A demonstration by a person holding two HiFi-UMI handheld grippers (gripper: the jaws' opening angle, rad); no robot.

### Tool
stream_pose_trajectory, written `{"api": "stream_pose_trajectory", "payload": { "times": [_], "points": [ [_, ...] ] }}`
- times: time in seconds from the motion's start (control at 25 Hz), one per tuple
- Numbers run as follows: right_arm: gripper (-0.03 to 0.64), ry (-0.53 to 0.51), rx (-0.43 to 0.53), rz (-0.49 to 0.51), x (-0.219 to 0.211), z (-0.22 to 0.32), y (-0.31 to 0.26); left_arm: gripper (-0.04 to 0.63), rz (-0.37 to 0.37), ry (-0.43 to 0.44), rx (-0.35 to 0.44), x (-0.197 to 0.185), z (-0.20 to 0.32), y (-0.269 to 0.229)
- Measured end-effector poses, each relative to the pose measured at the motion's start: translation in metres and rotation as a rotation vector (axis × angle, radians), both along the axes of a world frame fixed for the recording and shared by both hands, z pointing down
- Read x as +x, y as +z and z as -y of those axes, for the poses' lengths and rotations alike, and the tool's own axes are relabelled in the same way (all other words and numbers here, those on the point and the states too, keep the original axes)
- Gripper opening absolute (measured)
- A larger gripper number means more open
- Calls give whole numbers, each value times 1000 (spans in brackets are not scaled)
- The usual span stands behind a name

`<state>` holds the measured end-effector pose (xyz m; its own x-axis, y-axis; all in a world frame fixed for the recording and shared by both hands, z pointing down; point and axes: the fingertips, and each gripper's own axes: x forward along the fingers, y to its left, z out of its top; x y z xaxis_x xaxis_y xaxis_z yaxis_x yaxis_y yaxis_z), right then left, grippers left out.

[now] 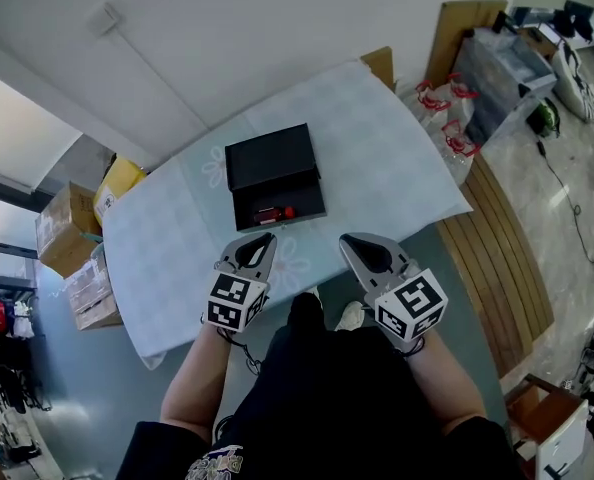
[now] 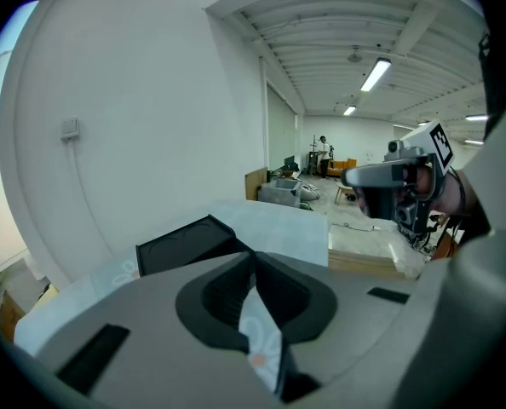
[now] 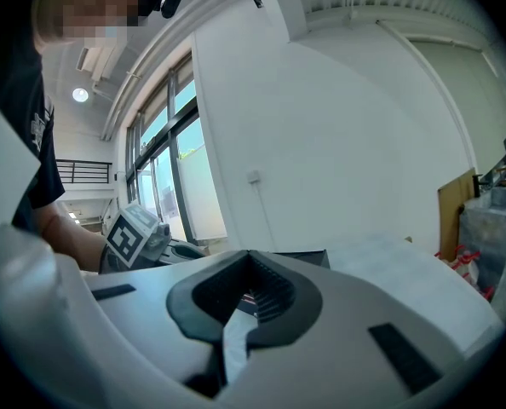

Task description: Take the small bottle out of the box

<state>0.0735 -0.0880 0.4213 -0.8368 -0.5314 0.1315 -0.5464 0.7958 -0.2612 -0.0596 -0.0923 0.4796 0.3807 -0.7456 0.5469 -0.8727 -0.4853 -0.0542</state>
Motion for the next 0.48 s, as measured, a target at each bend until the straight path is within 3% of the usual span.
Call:
{"api": "stream_pose_trajectory", "payload": {
  "times": [0.28,0.48],
  "points": [
    [18,45,-13,-11,3,10,6,34,41,57,-66,-6,17,24],
    [18,68,-20,-17,-5,21,7,110,112,122,-124,-12,33,43]
  ]
}}
